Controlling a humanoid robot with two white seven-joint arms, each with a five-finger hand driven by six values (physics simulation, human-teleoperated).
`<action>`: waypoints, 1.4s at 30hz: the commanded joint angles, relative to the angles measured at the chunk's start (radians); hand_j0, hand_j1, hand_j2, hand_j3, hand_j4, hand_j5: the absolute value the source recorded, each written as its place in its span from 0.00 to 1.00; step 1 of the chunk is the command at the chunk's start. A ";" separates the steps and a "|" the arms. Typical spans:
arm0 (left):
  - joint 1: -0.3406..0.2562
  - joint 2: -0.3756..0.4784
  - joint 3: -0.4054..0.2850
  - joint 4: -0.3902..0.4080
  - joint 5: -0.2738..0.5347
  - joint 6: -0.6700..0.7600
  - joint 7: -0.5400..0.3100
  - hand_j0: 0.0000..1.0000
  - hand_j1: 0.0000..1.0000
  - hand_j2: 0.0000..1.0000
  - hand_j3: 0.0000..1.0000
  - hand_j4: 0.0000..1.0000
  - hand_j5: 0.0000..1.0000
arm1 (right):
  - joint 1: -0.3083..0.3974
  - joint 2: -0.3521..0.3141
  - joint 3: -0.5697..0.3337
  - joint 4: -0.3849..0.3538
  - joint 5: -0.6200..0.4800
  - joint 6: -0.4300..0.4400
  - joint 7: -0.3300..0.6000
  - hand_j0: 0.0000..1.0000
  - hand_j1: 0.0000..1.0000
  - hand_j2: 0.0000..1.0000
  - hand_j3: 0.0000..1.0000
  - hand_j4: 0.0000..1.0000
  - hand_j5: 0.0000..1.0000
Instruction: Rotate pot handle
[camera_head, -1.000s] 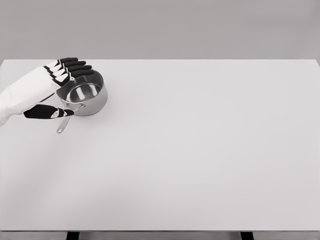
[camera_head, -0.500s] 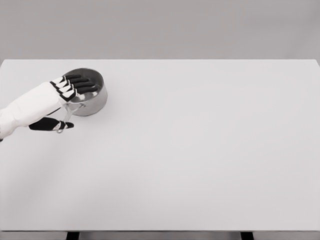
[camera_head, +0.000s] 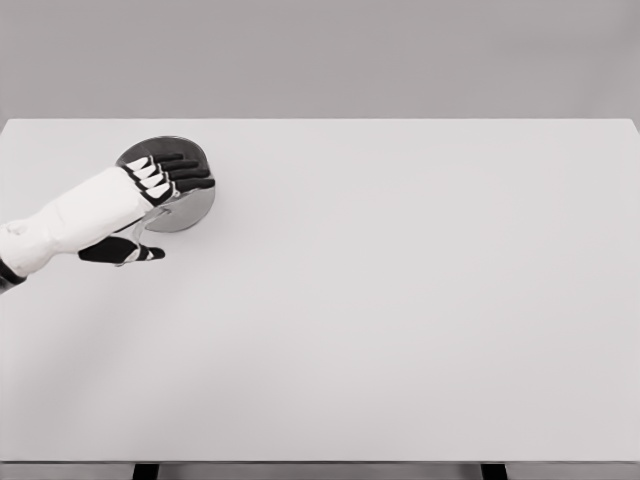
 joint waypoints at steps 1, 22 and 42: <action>-0.003 -0.015 -0.013 0.043 -0.004 0.001 -0.055 1.00 1.00 1.00 1.00 1.00 1.00 | 0.000 0.000 0.000 0.000 0.001 0.000 0.000 1.00 1.00 1.00 1.00 1.00 1.00; -0.227 -0.162 -0.174 0.267 -0.208 0.001 -0.170 1.00 1.00 1.00 1.00 1.00 1.00 | 0.000 0.000 0.000 0.000 0.000 0.000 0.000 1.00 1.00 1.00 1.00 1.00 1.00; -0.222 -0.096 -0.142 0.292 -0.201 0.001 -0.168 1.00 1.00 1.00 1.00 1.00 1.00 | 0.000 0.000 0.000 0.000 0.000 0.000 0.000 1.00 1.00 1.00 1.00 1.00 1.00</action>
